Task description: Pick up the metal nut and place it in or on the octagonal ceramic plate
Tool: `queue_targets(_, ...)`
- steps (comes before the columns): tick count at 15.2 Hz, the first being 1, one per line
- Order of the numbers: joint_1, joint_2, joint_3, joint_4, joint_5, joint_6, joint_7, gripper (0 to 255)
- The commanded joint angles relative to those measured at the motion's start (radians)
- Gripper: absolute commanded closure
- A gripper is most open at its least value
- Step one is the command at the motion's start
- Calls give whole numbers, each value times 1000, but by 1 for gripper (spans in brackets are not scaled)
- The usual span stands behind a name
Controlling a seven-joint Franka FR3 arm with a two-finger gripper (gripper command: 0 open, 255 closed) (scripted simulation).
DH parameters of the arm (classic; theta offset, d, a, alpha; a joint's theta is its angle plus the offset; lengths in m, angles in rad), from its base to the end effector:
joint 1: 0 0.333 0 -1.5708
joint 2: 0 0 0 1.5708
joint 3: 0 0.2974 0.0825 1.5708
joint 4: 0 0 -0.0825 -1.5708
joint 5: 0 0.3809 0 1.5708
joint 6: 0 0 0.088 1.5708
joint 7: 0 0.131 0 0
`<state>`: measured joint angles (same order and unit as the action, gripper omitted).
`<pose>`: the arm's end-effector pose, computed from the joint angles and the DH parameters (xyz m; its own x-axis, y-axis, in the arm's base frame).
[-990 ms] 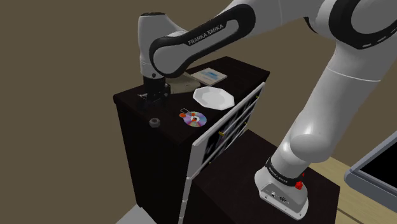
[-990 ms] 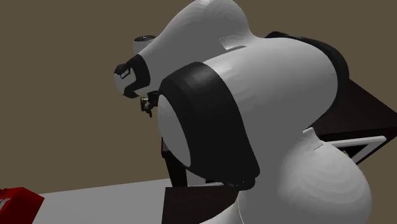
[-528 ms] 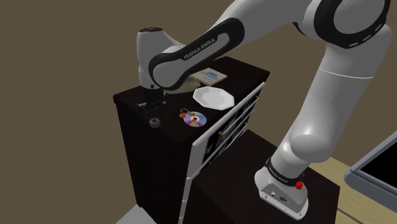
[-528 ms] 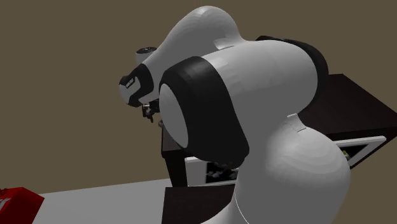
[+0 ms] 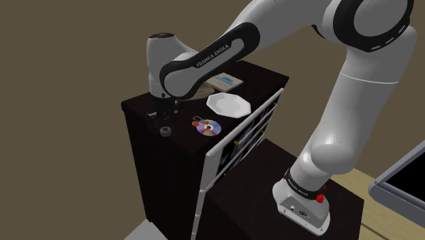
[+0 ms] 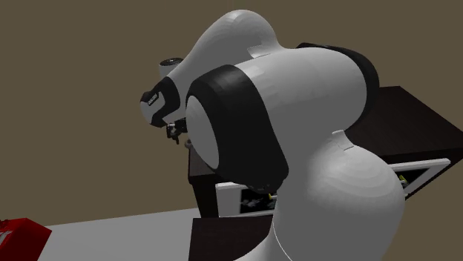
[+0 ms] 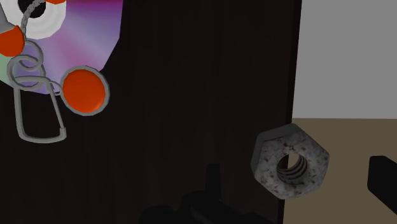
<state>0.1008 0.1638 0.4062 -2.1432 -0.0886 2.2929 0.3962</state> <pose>0.4864 0.2659 0.2933 0.9865 0.1638 0.0016 0.1638 -0.9865 0.0015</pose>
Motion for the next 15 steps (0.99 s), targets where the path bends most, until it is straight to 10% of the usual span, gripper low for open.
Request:
queue_targets(1, 0, 0, 0, 0, 0, 0, 0, 0)
queue_targets(2, 0, 0, 0, 0, 0, 0, 0, 255)
queue_targets(15, -4, -33, 4, 19, 19, -49, -13, 255)
